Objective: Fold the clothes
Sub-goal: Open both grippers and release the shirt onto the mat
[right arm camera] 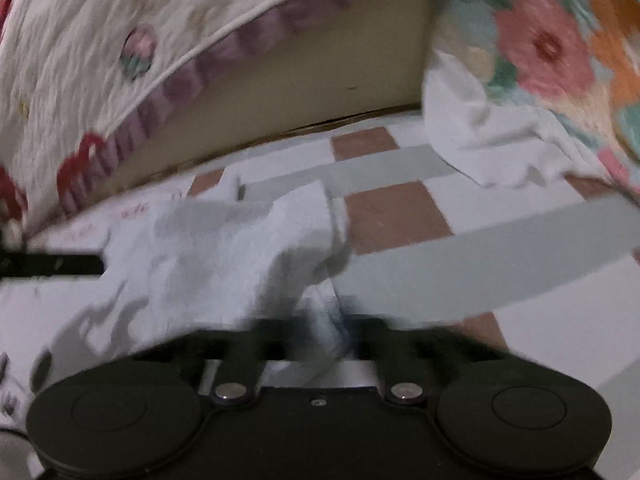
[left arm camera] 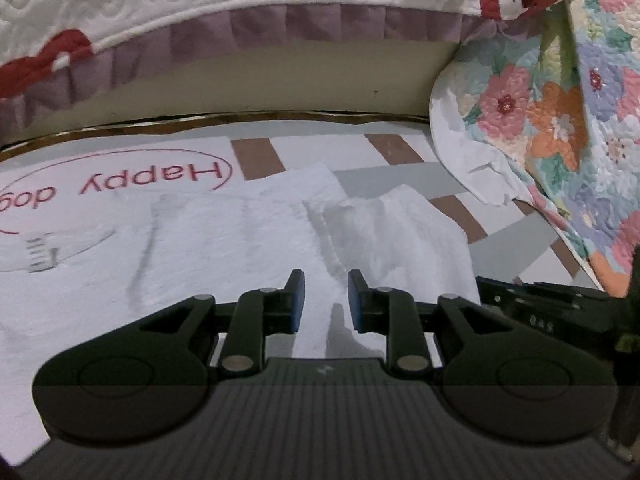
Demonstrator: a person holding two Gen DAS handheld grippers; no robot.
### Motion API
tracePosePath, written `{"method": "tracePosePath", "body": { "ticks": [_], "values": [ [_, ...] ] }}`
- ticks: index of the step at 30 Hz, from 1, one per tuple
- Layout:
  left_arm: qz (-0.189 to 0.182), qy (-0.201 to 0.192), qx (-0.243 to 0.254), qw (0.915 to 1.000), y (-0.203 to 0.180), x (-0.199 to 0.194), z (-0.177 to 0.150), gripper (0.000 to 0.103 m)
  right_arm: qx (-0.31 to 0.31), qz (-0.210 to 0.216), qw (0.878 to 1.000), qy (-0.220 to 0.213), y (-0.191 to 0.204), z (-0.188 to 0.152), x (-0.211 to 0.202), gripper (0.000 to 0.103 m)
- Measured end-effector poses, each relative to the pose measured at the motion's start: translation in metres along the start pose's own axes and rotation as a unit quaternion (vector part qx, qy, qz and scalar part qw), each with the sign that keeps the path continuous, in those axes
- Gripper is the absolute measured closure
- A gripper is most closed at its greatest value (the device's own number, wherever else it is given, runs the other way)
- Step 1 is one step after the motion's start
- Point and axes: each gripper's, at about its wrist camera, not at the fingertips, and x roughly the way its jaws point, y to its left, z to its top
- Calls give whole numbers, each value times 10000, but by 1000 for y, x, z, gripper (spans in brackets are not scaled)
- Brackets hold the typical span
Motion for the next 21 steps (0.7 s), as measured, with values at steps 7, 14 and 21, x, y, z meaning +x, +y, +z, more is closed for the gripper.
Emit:
{"method": "tracePosePath", "body": {
  "ticks": [7,14,21],
  "values": [
    [-259,-45,29,9997,-9,12,-3,81,-534,-827,9930,-654,-13,-2,-71,100],
    [-339,465,301,9979,-22,29,-11,78,-201,-884,9952,-366,-26,-24,-55,100],
    [-85,559,263,9981,-25,43,-11,77,-37,-1033,9944,-216,-32,-31,-53,103]
  ]
}}
